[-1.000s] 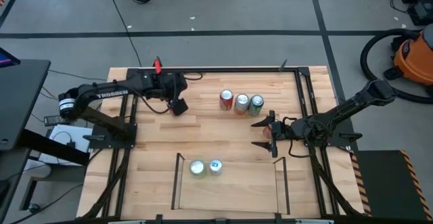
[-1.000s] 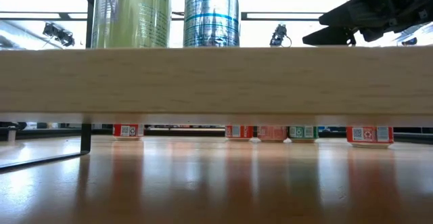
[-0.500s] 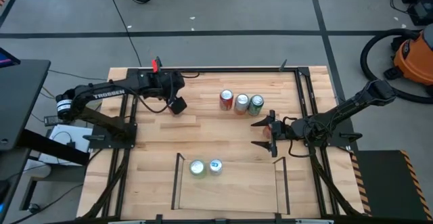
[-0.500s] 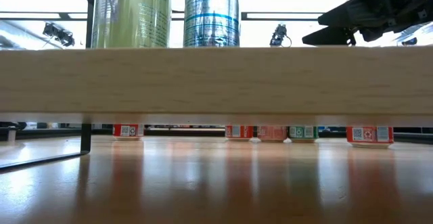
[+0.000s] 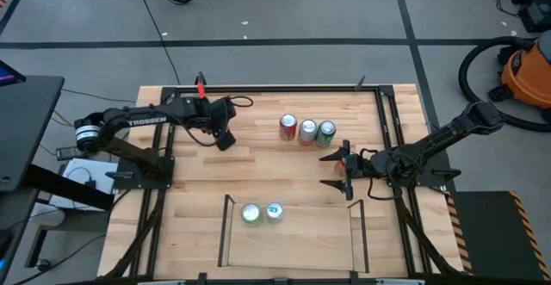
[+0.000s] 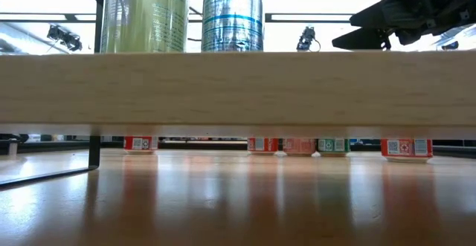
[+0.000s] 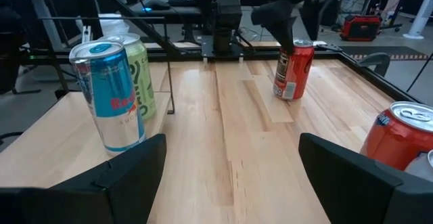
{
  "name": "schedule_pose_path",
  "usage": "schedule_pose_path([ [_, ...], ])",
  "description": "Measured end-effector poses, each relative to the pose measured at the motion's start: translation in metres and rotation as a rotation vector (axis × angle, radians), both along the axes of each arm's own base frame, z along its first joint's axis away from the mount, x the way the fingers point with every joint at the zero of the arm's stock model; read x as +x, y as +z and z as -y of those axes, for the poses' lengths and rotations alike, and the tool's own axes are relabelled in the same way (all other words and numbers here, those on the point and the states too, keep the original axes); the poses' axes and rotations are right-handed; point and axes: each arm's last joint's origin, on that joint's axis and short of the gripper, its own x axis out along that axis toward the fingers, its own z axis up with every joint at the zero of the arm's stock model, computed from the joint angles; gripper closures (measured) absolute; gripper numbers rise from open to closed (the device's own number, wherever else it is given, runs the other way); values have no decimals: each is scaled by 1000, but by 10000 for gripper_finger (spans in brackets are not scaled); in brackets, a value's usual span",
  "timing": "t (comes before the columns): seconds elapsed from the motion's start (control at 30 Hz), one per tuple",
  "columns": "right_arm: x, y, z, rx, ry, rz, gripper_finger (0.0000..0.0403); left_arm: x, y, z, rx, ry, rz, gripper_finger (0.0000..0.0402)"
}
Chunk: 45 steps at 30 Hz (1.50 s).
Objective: Place canned beverage on shelf
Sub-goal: Put the red black soda can on the shelf
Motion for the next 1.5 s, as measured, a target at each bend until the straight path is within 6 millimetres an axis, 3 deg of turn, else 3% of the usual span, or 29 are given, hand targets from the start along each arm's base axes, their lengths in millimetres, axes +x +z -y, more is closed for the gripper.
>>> schedule_pose_path([
  [0.3,0,0,0,-1,3,-1,55,-8,-30,-2,-61,18,7,10],
  [0.5,0,0,0,-2,3,-1,55,-5,-30,-3,-46,11,39,24],
  [0.77,0,0,0,-2,3,0,55,-5,-29,-3,-43,9,43,98],
  [0.9,0,0,0,-2,3,0,55,-4,-27,-3,-48,-13,41,99],
  [0.97,0,0,0,-2,3,0,55,-1,-21,-3,-76,-43,58,99],
  [1.13,0,0,1,-4,-6,0,55,20,16,3,-125,-177,224,89],
  [1.33,1,-1,4,-14,-31,-8,55,56,61,28,-68,-350,322,85],
  [1.5,-1,-1,0,-7,-12,-13,55,99,80,61,-61,-473,328,84],
])
